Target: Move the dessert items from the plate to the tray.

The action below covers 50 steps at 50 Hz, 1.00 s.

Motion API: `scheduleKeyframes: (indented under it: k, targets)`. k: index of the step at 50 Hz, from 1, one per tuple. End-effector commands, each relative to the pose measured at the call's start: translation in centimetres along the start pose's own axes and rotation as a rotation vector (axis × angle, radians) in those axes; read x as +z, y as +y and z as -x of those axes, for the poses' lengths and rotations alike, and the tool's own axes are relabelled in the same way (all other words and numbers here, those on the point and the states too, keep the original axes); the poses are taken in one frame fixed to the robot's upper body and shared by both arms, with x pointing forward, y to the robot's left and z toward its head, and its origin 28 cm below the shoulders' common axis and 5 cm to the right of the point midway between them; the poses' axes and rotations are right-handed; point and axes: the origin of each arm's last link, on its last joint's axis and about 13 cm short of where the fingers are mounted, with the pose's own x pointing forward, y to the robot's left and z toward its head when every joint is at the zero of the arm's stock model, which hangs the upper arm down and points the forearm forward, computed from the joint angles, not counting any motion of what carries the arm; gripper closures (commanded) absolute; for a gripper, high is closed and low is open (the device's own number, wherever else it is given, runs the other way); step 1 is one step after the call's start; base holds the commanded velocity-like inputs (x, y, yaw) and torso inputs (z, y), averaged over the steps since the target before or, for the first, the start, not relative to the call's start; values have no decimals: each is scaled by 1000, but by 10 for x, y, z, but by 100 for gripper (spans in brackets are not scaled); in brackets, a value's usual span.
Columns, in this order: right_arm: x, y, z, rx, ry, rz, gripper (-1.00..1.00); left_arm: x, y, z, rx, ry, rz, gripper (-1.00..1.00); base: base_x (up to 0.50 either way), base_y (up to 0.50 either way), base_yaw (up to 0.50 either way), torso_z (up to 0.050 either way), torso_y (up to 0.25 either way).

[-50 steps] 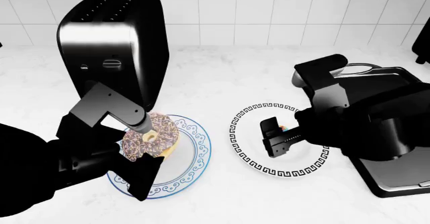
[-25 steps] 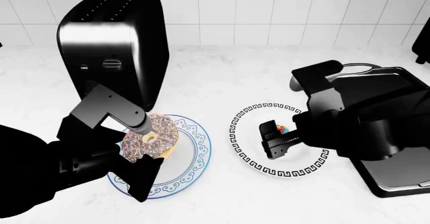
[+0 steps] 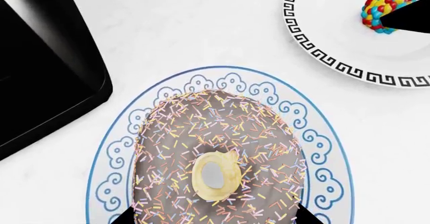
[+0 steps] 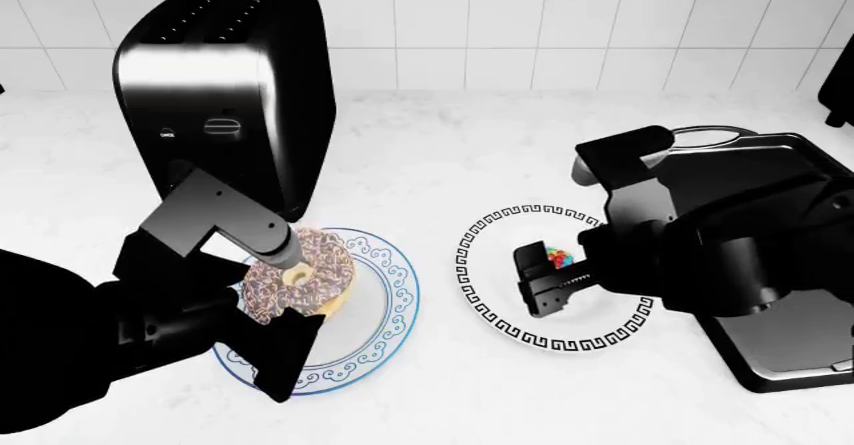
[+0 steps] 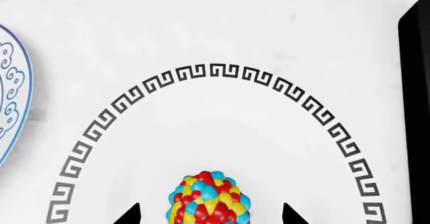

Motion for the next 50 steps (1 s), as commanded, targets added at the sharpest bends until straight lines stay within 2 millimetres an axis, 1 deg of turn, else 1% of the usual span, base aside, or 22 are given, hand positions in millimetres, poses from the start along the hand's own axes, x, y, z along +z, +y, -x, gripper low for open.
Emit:
scheduleKeyframes:
  k: [1,2,3,15,19,27,32,39,45,50]
  targets:
    - [-1,-1,-3,3,12,-4,-100,0,0,0,3,-2,9,100,0,0,0,0,0]
    - [-1,-1,-3,4,13,-4,-100,0,0,0,3,-2,9,100,0,0,0,0,0]
    - [-1,-1,-3,4,14,-4,100,0,0,0,3,-2,10,100,0,0,0,0,0]
    - [0,-1,0,4,7,0,100,1,0,0,3,-2,11,100,0,0,0,0,0]
    - [1,-1,5,1,-1,4,100,1,0,1,3,-3,11,100,0,0,0,0,0]
    - [6,3,33,8,-50,25,100,4,0,5,6,-14,10,100,0,0,0,0,0]
    - [6,5,50,8,-83,28,100,7,-2,10,8,-30,11,100,0,0,0,0,0]
    - [-2,8,73,14,-130,32,100,7,-6,20,13,-57,10,100,0,0,0,0,0]
    - [-14,14,98,30,-196,49,100,9,-13,30,11,-92,4,100,0,0,0,0,0]
    - [-22,19,112,37,-233,61,100,11,-18,38,4,-117,-8,100,0,0,0,0,0]
